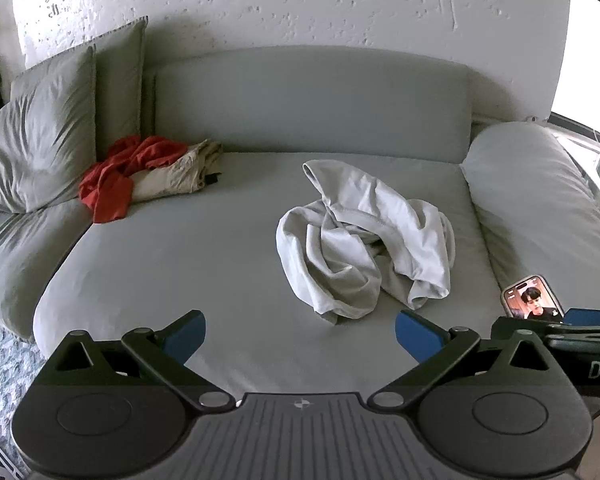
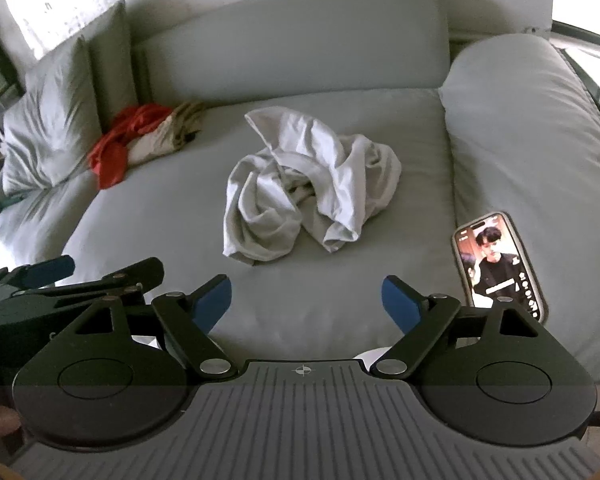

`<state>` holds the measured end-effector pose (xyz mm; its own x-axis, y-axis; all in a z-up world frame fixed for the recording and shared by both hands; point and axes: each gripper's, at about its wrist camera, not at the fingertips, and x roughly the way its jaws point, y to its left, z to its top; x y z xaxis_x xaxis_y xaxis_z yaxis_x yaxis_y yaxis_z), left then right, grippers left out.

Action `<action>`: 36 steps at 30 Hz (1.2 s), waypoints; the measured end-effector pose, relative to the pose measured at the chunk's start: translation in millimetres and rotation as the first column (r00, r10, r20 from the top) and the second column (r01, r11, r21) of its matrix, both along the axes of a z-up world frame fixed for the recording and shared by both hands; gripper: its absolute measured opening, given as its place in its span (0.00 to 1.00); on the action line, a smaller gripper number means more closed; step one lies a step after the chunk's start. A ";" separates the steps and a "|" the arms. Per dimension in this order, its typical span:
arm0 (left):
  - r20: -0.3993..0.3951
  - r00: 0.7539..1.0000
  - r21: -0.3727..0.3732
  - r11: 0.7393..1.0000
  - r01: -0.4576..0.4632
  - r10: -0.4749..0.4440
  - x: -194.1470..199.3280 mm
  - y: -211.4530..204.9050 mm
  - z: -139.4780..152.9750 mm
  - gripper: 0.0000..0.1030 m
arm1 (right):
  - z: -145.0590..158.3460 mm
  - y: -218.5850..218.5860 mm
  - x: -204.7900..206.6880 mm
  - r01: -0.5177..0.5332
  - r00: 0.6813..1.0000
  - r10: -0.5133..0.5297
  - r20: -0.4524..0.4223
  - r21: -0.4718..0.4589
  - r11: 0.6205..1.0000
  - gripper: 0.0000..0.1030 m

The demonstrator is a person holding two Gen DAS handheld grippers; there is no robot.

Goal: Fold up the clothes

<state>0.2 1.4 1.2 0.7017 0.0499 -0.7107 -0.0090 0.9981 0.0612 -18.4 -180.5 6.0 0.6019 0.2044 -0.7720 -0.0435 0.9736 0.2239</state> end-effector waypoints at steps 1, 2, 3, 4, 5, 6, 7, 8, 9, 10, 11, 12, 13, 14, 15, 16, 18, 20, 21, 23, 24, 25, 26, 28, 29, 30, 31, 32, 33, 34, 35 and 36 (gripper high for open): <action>0.001 1.000 0.001 1.000 -0.001 0.001 -0.3 0.2 0.6 0.99 | -0.6 -0.2 -0.9 0.001 1.000 -0.001 0.002 -0.002 1.000 0.85; 0.002 1.000 0.001 1.000 -0.002 0.002 -0.6 0.3 1.1 0.99 | -1.2 -0.2 -1.9 0.002 1.000 -0.002 0.001 -0.005 1.000 0.85; 0.004 1.000 0.003 1.000 -0.002 0.002 -1.1 -0.9 -1.0 0.99 | -1.8 -0.3 -3.0 0.002 1.000 -0.002 0.001 -0.007 1.000 0.85; 0.007 1.000 0.006 1.000 -0.002 0.002 -1.7 -2.3 -3.9 0.99 | -2.5 -0.6 -4.2 0.002 1.000 -0.002 -0.001 -0.008 1.000 0.85; 0.009 1.000 0.008 1.000 -0.002 0.002 -2.1 -2.6 -4.6 0.99 | -1.3 -1.0 -5.2 0.004 1.000 -0.004 -0.002 -0.010 1.000 0.85; 0.011 1.000 0.009 1.000 -0.002 0.002 -1.4 -2.9 -5.9 0.98 | 0.4 -0.7 -5.3 0.005 1.000 -0.005 -0.003 -0.011 1.000 0.85; 0.012 1.000 0.009 1.000 -0.003 0.002 -2.6 -3.1 -8.8 0.98 | 0.7 0.4 -4.7 0.006 1.000 -0.006 -0.004 -0.013 1.000 0.85; 0.013 1.000 0.008 1.000 -0.003 0.003 -3.8 -4.2 -11.2 0.98 | 0.4 2.0 -3.7 0.007 1.000 -0.007 -0.004 -0.016 1.000 0.86; 0.013 1.000 0.006 1.000 -0.002 0.002 -4.3 -2.4 -13.6 0.98 | 0.3 2.9 -2.8 0.007 1.000 -0.007 -0.003 -0.017 1.000 0.86; 0.013 1.000 0.004 1.000 -0.002 0.002 -4.4 -2.1 -14.5 0.98 | 1.2 2.5 -1.6 0.007 1.000 -0.007 -0.003 -0.018 1.000 0.86; 0.012 1.000 0.002 1.000 -0.002 0.002 -4.4 -2.4 -15.1 0.98 | 2.4 1.7 0.3 0.008 1.000 -0.008 -0.004 -0.018 1.000 0.86; 0.011 1.000 0.001 1.000 -0.002 0.002 -4.8 -2.1 -14.0 0.98 | 1.6 0.4 -1.0 0.007 1.000 -0.007 0.001 -0.019 1.000 0.86; 0.011 1.000 -0.001 1.000 -0.002 0.002 -5.3 -1.7 -12.6 0.98 | 0.4 -0.8 -2.8 0.006 1.000 -0.006 0.005 -0.021 1.000 0.86; 0.011 1.000 -0.001 1.000 -0.002 0.002 -6.2 -2.2 -12.4 0.98 | 0.5 -1.2 -2.4 0.005 1.000 -0.005 0.005 -0.021 1.000 0.86; 0.009 1.000 -0.002 1.000 -0.002 0.002 -6.1 -2.4 -12.3 0.98 | 0.6 -1.6 -2.1 0.005 1.000 -0.005 0.005 -0.021 1.000 0.86; 0.006 1.000 -0.003 1.000 -0.002 0.002 -5.7 -2.4 -12.1 0.98 | 0.8 -1.9 -1.7 0.005 1.000 -0.005 0.004 -0.021 1.000 0.86; 0.002 1.000 -0.005 1.000 -0.001 0.001 -5.5 -3.0 -11.9 0.98 | -0.1 2.2 -5.3 0.008 1.000 -0.008 0.007 -0.027 1.000 0.86; -0.001 1.000 -0.005 1.000 -0.001 0.001 -5.3 -4.0 -11.7 0.98 | -0.5 1.7 -5.2 0.010 1.000 -0.010 0.004 -0.024 1.000 0.86; -0.002 1.000 -0.005 1.000 0.000 0.000 -5.3 -4.5 -11.6 0.98 | -0.6 1.6 -5.2 0.011 1.000 -0.011 0.003 -0.023 1.000 0.86; -0.004 1.000 -0.006 1.000 0.000 0.000 -6.3 -5.4 -11.5 0.98 | -0.5 1.4 -5.2 0.012 1.000 -0.012 0.000 -0.022 1.000 0.86; -0.006 1.000 -0.006 1.000 -0.001 0.001 -5.0 -5.8 -11.2 0.98 | -0.3 1.5 -5.4 0.012 1.000 -0.012 0.000 -0.022 1.000 0.86; -0.007 1.000 -0.007 1.000 -0.002 0.002 -4.6 -5.9 -11.0 0.98 | -0.3 1.3 -5.6 0.013 1.000 -0.013 0.000 -0.021 1.000 0.86; -0.009 1.000 -0.007 1.000 -0.003 0.003 -4.6 -5.9 -10.9 0.98 | -0.1 1.2 -5.9 0.013 1.000 -0.013 0.000 -0.021 1.000 0.86; -0.009 1.000 -0.008 1.000 -0.004 0.004 -6.5 -6.2 -11.4 0.98 | -0.4 1.3 -5.5 0.013 1.000 -0.013 -0.001 -0.021 1.000 0.86; -0.009 1.000 -0.008 1.000 -0.004 0.004 -7.7 -6.3 -11.6 0.98 | -0.3 1.6 -5.5 0.013 1.000 -0.013 -0.002 -0.021 1.000 0.86; -0.010 1.000 -0.009 1.000 -0.005 0.004 -8.9 -6.4 -11.9 0.98 | -0.4 1.5 -5.2 0.013 1.000 -0.013 -0.003 -0.022 1.000 0.86; -0.010 1.000 -0.010 1.000 -0.005 0.005 -10.1 -6.5 -12.1 0.98 | -0.5 1.1 -4.5 0.012 1.000 -0.012 -0.003 -0.022 1.000 0.86; -0.010 1.000 -0.011 1.000 -0.006 0.005 -11.3 -6.6 -12.3 0.98 | -0.6 1.0 -4.2 0.011 1.000 -0.011 -0.003 -0.023 1.000 0.86; -0.010 1.000 -0.012 1.000 -0.006 0.006 -12.5 -6.7 -12.5 0.98 | -0.6 1.3 -4.2 0.010 1.000 -0.010 -0.003 -0.024 1.000 0.86; -0.016 1.000 -0.012 1.000 -0.006 0.006 -5.2 -5.9 -10.0 0.98 | -0.6 1.5 -4.1 0.010 1.000 -0.010 -0.002 -0.024 1.000 0.86; -0.017 1.000 -0.012 1.000 -0.007 0.006 -4.1 -5.9 -9.6 0.98 | -0.9 1.4 -4.1 0.010 1.000 -0.010 -0.002 -0.024 1.000 0.87; -0.016 1.000 -0.012 1.000 -0.007 0.007 -5.1 -6.2 -9.8 0.98 | -1.5 1.1 -4.2 0.009 1.000 -0.009 -0.002 -0.024 1.000 0.87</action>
